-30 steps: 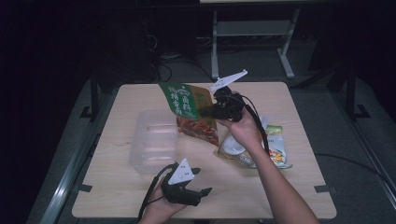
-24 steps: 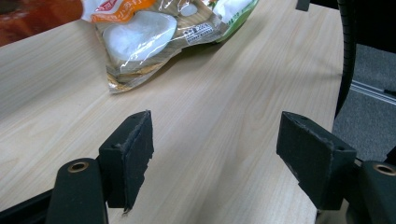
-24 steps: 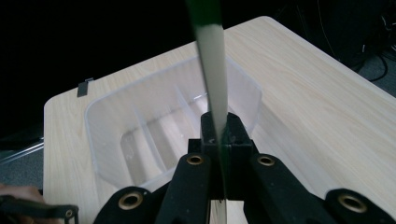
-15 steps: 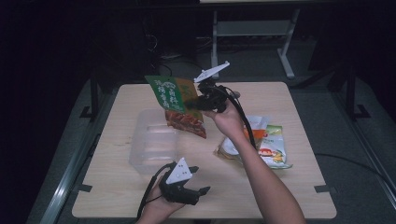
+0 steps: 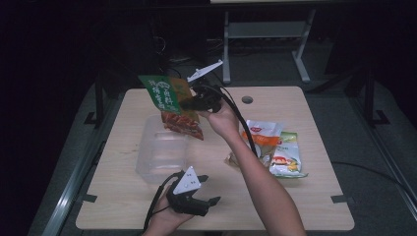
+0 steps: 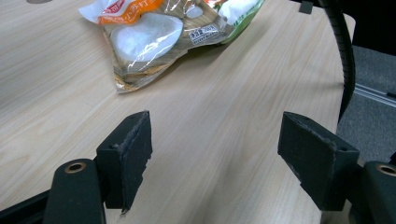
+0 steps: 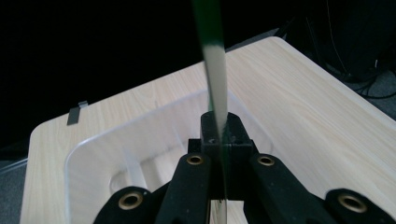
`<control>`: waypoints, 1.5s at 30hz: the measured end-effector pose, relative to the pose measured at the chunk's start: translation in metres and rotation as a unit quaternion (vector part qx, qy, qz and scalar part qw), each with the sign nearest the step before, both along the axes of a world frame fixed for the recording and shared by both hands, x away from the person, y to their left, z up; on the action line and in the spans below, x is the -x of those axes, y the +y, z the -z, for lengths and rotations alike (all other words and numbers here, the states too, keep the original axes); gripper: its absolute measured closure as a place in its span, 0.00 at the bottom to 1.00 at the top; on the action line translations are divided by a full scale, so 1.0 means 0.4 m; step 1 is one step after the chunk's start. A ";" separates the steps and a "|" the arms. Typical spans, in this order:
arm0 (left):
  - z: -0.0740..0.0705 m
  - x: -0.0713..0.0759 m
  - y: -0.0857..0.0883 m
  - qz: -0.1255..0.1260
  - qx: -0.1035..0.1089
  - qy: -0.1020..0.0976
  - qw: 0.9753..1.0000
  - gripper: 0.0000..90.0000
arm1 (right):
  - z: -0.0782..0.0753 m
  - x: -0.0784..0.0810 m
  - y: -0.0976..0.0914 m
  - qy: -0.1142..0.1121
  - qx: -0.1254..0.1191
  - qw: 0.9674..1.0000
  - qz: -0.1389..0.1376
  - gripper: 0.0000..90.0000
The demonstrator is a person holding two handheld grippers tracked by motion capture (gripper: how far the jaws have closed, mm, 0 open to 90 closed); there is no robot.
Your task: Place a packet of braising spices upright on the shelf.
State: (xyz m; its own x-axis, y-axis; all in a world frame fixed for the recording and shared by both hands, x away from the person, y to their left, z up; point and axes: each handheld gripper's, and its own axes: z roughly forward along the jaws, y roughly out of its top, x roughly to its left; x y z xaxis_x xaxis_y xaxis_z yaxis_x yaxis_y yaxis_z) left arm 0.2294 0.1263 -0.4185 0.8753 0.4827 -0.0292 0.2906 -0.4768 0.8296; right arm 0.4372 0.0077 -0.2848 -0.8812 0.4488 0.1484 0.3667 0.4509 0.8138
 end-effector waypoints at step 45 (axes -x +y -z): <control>-0.001 0.005 0.004 0.002 0.003 -0.003 1.000 0.28 | 0.180 -0.072 0.114 0.031 -0.018 0.999 0.000 0.99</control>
